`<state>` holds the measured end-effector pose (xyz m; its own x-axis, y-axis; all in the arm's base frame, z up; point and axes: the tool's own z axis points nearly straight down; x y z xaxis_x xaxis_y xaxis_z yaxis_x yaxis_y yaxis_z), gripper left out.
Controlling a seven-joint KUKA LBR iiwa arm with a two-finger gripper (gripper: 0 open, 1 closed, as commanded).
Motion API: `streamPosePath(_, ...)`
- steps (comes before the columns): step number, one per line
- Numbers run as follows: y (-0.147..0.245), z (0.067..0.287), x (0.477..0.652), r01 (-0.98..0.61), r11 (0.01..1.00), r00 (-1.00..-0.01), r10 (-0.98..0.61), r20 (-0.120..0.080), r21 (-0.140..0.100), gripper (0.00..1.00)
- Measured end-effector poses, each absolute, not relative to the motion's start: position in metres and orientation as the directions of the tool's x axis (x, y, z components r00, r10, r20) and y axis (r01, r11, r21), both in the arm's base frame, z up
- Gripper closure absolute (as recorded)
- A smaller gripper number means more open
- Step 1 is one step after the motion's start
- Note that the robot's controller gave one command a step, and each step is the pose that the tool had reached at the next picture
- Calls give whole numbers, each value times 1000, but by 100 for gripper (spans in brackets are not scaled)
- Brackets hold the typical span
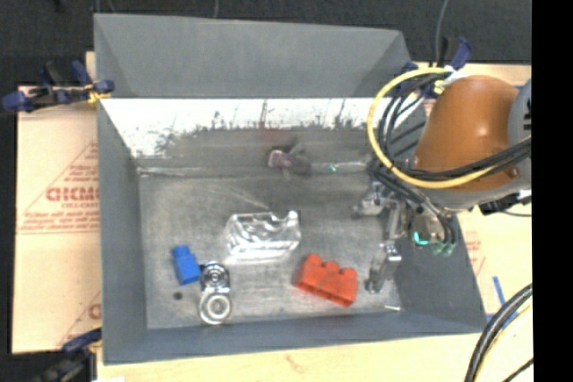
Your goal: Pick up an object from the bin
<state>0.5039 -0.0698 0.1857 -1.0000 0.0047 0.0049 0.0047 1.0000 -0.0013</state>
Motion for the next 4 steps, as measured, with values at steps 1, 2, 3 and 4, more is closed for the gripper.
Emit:
streamPosePath(1,-57,74,484,20,1000,-1000,20,-14,-3,0)
streamPosePath(2,-57,76,486,14,1000,-1000,14,-20,-4,100)
streamPosePath(3,-50,199,483,-233,973,-973,-233,-9,-4,100)
streamPosePath(4,-129,290,536,-427,904,-904,-427,-9,-9,100)
